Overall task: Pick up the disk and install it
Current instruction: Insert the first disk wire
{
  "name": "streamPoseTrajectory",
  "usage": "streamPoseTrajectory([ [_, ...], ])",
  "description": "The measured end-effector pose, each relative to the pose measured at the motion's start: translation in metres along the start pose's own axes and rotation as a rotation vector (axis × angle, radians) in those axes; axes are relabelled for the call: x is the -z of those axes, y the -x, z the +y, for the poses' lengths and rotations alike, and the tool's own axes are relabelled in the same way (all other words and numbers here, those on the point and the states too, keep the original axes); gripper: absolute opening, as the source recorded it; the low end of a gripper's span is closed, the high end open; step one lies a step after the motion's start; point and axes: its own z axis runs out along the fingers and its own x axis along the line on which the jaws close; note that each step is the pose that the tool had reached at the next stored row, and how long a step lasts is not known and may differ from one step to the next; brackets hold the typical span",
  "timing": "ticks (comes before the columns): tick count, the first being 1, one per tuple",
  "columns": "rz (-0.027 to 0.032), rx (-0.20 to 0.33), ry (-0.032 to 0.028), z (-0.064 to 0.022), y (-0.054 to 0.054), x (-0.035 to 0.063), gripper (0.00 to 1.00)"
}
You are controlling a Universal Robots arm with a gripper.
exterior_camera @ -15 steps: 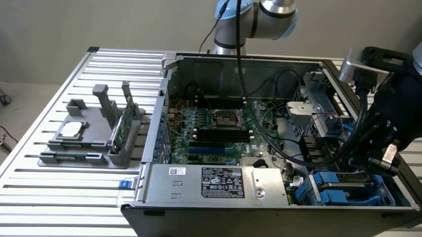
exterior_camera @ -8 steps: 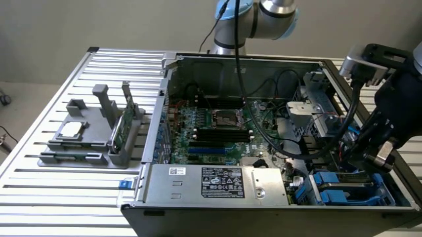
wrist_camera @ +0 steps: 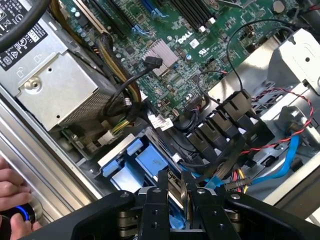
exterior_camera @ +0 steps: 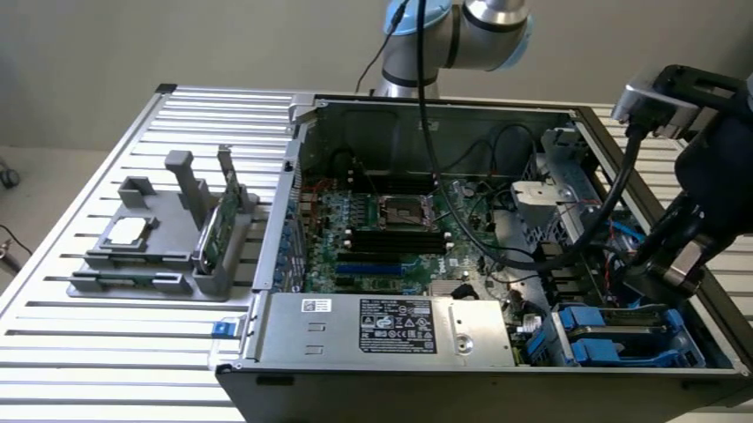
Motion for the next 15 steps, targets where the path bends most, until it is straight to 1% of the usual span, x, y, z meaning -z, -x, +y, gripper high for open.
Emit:
streamPoseTrajectory([
  [11,-0.0019,-0.123,-0.001,0.0004,0.0,0.0153,0.25],
  [15,-0.0036,-0.175,-0.0019,0.0005,0.0,0.0181,0.25],
])
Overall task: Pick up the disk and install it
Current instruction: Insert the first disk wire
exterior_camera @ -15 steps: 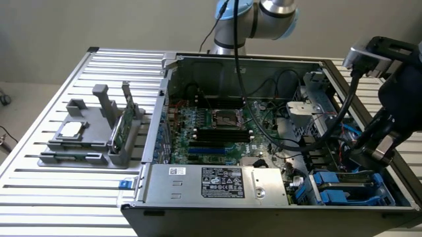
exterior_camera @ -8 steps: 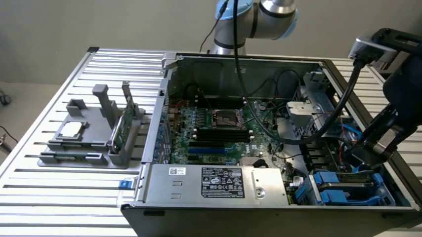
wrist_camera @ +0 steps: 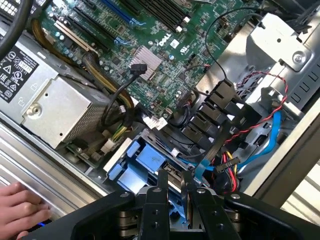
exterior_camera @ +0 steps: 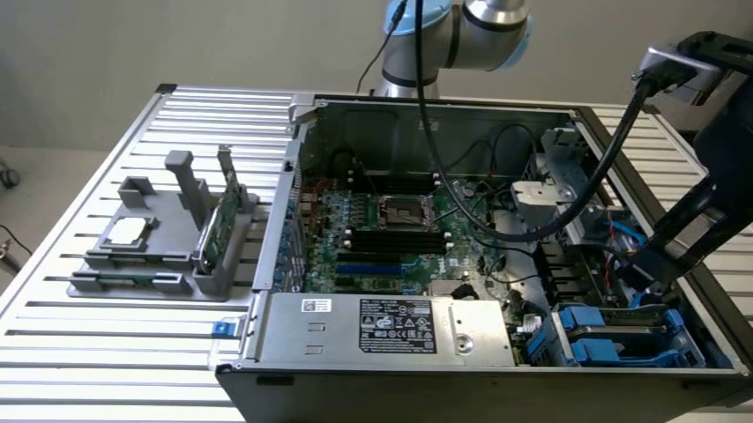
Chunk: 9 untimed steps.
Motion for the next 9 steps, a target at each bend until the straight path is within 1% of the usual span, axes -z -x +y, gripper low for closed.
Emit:
streamPoseTrajectory([
  [9,-0.0066,-0.149,-0.0047,0.0,0.0,0.0005,0.25],
])
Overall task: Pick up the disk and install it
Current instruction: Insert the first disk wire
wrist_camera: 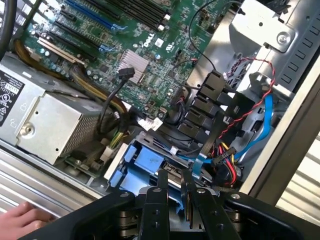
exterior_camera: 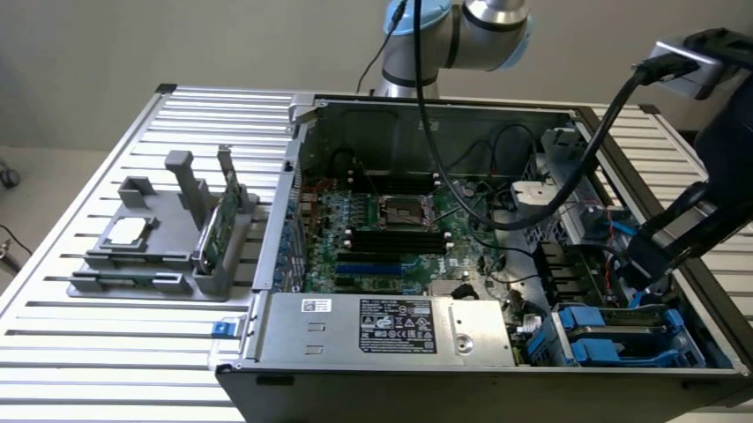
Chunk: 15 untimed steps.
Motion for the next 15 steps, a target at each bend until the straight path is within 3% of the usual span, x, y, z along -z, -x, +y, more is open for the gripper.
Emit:
streamPoseTrajectory([
  [15,-0.0111,-0.249,-0.0078,0.0001,0.0,0.0007,0.25],
])
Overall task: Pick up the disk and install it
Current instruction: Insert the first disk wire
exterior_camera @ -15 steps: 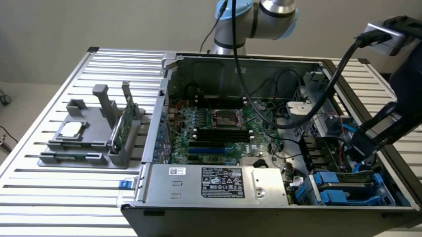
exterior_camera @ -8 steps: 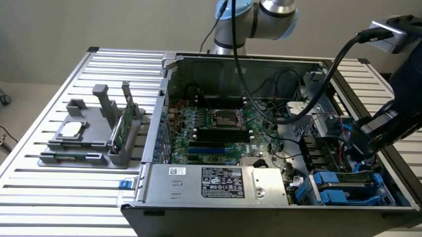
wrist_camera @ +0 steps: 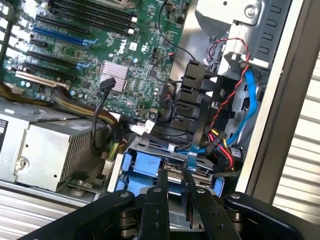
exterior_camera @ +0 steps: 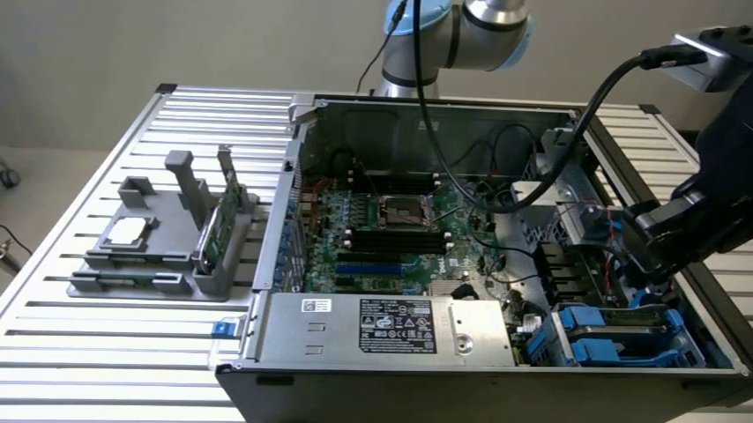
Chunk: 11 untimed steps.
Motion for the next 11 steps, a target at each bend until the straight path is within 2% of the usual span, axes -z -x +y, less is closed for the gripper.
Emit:
streamPoseTrajectory([
  [11,-0.0078,-0.174,-0.0053,0.0,0.0,0.0009,0.25],
])
